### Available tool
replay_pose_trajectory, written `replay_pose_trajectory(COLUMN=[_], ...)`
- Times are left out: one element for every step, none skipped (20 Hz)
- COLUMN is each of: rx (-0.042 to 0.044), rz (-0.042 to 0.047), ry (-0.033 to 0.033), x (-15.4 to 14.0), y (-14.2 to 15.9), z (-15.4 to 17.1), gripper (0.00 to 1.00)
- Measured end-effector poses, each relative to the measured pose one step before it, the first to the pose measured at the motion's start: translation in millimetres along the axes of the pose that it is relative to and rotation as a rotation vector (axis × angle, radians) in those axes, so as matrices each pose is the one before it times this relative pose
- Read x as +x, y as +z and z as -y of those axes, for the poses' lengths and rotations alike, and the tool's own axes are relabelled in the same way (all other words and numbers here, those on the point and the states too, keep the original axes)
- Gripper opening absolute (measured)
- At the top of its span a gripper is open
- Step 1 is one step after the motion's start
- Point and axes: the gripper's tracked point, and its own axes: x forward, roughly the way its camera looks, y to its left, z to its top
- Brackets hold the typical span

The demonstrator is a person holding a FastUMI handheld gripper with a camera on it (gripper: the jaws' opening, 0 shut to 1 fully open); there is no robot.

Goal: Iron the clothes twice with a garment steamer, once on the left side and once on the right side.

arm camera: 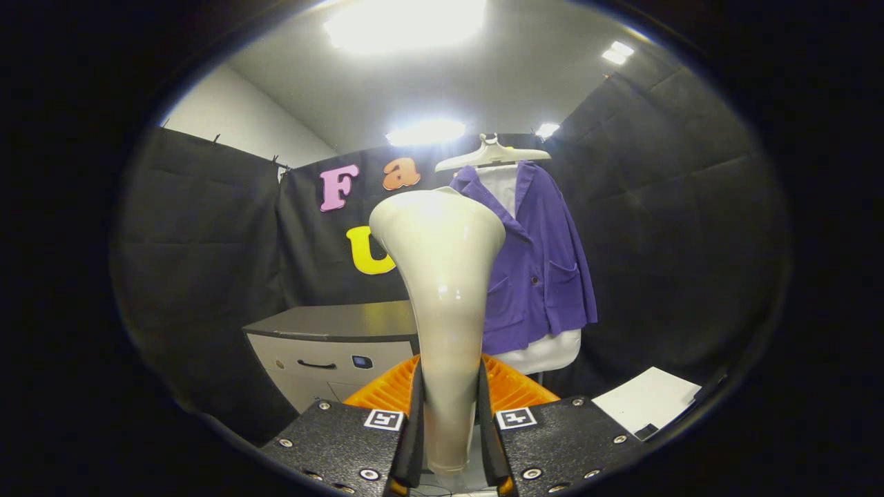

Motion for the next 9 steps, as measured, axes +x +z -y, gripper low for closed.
replay_pose_trajectory(rx=[0.00752, 0.00641, 0.00342, 0.0027, 0.00149, -0.00065, 0.00088, 0.00006, 0.00059], rz=[-0.00042, -0.00457, -0.00169, 0.00232, 0.00166, -0.00132, -0.00083, -0.00304, -0.00171], ry=[-0.00214, -0.00266, -0.00457, -0.00344, -0.00095, -0.00034, -0.00112, -0.00007, 0.00082], x=[0.42, 0.3, 0.46, 0.65, 0.42, 0.31, 0.99, 1.3, 1.24], y=[-1.14, -0.21, -0.2, 1.37, 0.66, -0.1, 0.19, -1.38, -0.05], z=[1.12, 1.27, 1.92, 1.09, 0.48, -0.11, 0.26, 0.0, -0.39], gripper=[0.34, 0.34, 0.34, 0.34, 0.34, 0.34, 0.34, 0.34, 0.34])
